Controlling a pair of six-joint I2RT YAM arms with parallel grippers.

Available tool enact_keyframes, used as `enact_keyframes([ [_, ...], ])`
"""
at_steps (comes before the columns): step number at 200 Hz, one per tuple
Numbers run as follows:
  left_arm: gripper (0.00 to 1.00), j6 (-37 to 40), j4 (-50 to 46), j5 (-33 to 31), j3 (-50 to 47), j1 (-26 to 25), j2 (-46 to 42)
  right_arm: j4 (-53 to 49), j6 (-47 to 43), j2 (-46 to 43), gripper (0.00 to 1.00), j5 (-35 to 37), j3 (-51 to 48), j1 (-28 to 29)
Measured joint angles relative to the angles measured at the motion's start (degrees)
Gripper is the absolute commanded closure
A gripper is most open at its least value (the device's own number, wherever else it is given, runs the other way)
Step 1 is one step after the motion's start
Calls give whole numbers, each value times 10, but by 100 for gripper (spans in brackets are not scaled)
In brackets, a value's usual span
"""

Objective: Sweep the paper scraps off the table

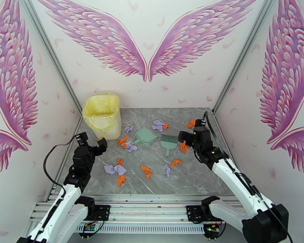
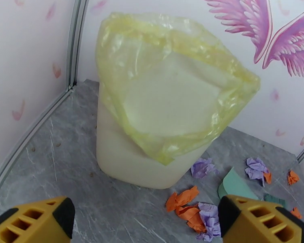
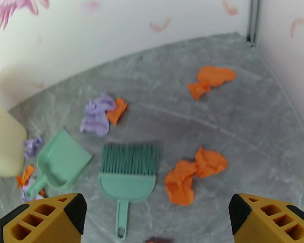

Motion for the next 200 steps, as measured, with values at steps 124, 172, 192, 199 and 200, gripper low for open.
enact_keyframes([
  [124,1,-2,26,28,-15,0,102,-101,96,289,24,17,97,136],
  [172,1,0,28,32,-15,0,102,-69,112,336,27,3,97,136],
  [192,1,0,29,37,-15,0,103,-58,116,356,29,-2,97,136],
  [199,1,0,29,40,-15,0,103,-56,118,363,30,-4,97,136],
  [200,1,0,29,40,-15,0,104,-55,118,363,30,-4,97,136],
])
